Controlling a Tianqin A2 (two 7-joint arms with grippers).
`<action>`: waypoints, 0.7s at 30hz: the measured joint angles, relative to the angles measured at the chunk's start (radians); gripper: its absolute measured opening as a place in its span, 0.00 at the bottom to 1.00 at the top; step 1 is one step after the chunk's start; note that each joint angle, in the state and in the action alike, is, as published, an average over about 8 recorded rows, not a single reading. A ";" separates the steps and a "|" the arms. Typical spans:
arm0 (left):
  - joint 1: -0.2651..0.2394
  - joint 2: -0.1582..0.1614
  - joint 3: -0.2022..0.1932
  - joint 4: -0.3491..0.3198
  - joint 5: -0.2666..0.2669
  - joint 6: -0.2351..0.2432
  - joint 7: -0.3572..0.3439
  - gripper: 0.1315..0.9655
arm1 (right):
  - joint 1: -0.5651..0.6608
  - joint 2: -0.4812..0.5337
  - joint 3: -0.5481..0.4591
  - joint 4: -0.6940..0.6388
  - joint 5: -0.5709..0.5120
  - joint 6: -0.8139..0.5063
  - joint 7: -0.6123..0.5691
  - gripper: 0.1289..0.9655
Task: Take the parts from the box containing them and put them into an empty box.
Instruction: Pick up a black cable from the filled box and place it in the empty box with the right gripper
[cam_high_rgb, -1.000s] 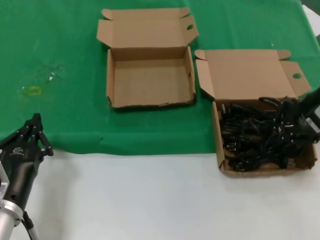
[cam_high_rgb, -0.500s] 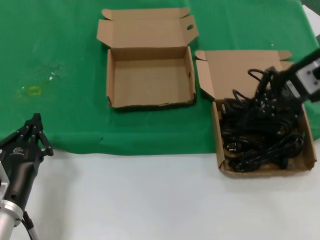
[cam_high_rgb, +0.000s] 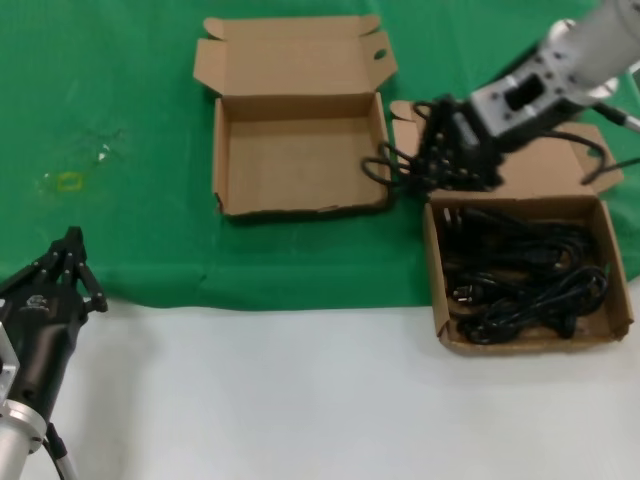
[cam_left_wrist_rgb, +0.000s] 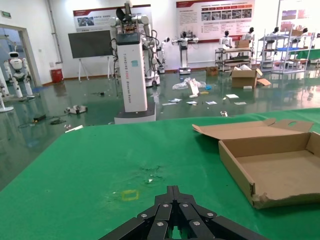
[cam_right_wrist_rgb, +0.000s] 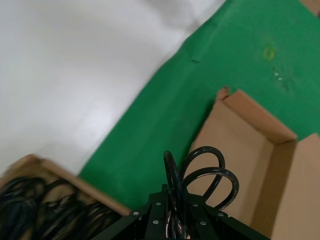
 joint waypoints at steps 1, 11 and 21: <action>0.000 0.000 0.000 0.000 0.000 0.000 0.000 0.01 | 0.013 -0.024 -0.004 -0.033 -0.003 0.013 -0.011 0.07; 0.000 0.000 0.000 0.000 0.000 0.000 0.000 0.01 | 0.150 -0.266 -0.005 -0.454 0.007 0.166 -0.200 0.07; 0.000 0.000 0.000 0.000 0.000 0.000 0.000 0.01 | 0.197 -0.369 -0.159 -0.610 0.213 0.315 -0.295 0.07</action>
